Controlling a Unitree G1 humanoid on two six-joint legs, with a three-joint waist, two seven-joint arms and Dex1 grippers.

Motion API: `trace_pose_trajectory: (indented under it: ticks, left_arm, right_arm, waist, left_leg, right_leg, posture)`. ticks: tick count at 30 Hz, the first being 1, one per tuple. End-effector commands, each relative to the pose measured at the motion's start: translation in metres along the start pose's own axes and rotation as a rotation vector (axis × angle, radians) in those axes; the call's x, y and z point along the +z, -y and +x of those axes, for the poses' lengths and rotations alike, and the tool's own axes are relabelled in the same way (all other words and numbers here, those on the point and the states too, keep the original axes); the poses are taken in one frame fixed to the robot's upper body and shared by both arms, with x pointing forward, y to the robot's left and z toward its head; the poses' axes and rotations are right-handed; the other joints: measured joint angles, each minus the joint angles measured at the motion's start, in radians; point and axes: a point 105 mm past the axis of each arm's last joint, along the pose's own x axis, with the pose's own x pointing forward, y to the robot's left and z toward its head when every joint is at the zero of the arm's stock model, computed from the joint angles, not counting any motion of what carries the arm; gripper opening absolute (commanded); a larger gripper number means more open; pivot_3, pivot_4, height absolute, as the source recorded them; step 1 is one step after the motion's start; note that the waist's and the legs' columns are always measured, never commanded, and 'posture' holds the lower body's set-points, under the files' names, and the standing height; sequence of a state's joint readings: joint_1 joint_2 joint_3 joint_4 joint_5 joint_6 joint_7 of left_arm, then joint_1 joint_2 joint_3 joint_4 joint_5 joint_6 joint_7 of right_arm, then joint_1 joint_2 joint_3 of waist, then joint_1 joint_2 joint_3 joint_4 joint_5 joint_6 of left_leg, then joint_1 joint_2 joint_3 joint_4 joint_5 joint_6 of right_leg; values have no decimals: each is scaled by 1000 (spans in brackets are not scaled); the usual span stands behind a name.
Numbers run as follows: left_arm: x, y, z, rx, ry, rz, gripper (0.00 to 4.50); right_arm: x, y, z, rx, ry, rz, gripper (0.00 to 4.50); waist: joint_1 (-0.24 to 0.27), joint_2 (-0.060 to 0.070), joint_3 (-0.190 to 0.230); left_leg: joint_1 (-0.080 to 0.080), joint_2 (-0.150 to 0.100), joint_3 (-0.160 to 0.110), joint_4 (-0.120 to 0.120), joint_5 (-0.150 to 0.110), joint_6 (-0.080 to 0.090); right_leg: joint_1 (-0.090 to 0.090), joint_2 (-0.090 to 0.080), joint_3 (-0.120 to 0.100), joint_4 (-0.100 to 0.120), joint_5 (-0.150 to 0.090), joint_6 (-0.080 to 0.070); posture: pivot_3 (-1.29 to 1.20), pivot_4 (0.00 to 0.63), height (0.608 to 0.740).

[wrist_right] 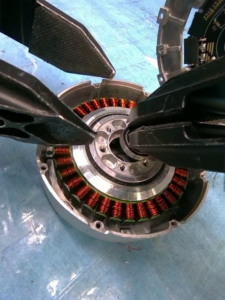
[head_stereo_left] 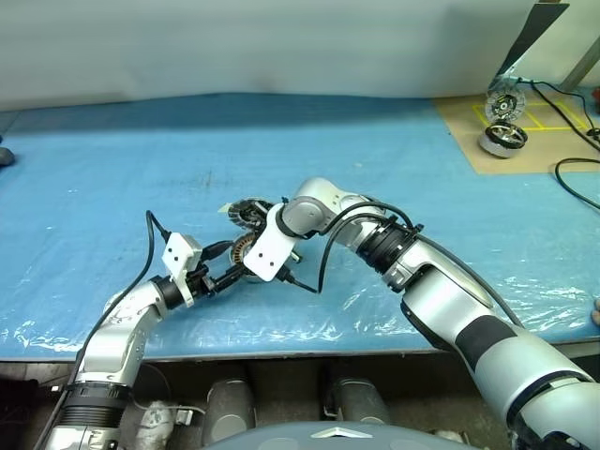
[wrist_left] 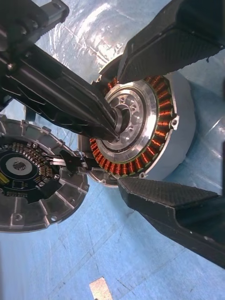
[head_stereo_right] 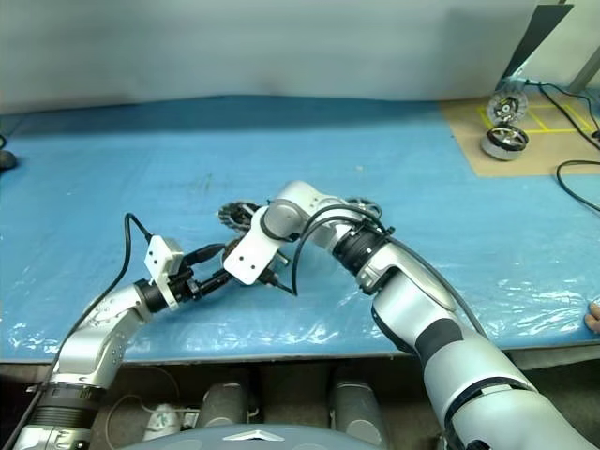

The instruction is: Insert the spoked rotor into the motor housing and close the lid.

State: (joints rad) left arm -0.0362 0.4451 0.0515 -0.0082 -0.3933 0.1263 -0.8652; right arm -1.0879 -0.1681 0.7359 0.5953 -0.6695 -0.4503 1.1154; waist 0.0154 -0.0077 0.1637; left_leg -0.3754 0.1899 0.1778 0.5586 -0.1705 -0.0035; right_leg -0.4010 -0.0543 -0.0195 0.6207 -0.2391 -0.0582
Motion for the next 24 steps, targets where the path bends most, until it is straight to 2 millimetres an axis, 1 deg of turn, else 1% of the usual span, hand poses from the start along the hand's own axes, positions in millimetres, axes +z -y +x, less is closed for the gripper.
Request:
trace_pose_trajectory:
  ticks: [1, 4, 8, 12, 15, 17, 20, 24]
  left_arm:
    - [7, -1, 0, -6, 27, 31, 3395]
    - [6, -3, -1, -3, 27, 30, 3395]
    - [5, -5, -1, -2, 26, 32, 3395]
    - [3, -5, -2, -2, 25, 33, 3395]
    - [1, -4, -2, -4, 23, 31, 3395]
    - [1, -3, -1, -5, 25, 30, 3395]
    - [-1, -3, -1, -5, 27, 28, 3395]
    - [-2, -2, 1, -5, 31, 24, 3395]
  right_arm:
    - [7, -11, 5, 91, 17, -43, 38]
    - [20, -3, 3, 75, 45, -93, 38]
    - [22, 3, 5, 62, 24, -143, 38]
    - [22, 3, 7, 63, 13, -170, 38]
    - [20, 2, 9, 65, 17, -146, 38]
    - [16, -1, 9, 76, 10, -131, 38]
    - [9, -6, 9, 97, -18, -153, 38]
    - [9, 3, 5, 78, -23, -164, 38]
  waist:
    - [0, 0, 0]
    - [1, 0, 0]
    - [0, 0, 0]
    - [0, 0, 0]
    - [-1, 0, 0]
    - [-1, 0, 0]
    - [-1, 0, 0]
    - [-1, 0, 0]
  left_leg:
    - [0, 0, 0, 0, 0, 0]
    - [-1, 0, 0, 0, 0, 0]
    - [-2, 0, 0, -1, 0, 0]
    - [-2, 0, 0, -1, 0, 0]
    - [-1, 0, 0, -1, 0, 0]
    - [-1, 0, 0, -1, 0, 0]
    - [0, 0, 0, -1, 0, 0]
    - [0, 0, 0, -1, 0, 0]
  right_leg:
    - [0, 0, 0, 0, 0, 0]
    - [-1, 0, 0, -1, 0, 0]
    - [-2, 0, 0, -1, 0, 0]
    - [-2, 0, 0, 0, 0, 0]
    - [-2, 0, 0, 0, 0, 0]
    - [-2, 0, 0, 0, 0, 0]
    - [-1, 0, 0, 1, 0, 0]
    - [-1, 0, 0, 2, 0, 0]
  posture:
    - [0, 150, 740]
    - [0, 150, 740]
    - [0, 150, 740]
    - [0, 150, 740]
    - [0, 150, 740]
    - [0, 150, 740]
    - [0, 150, 740]
    - [0, 150, 740]
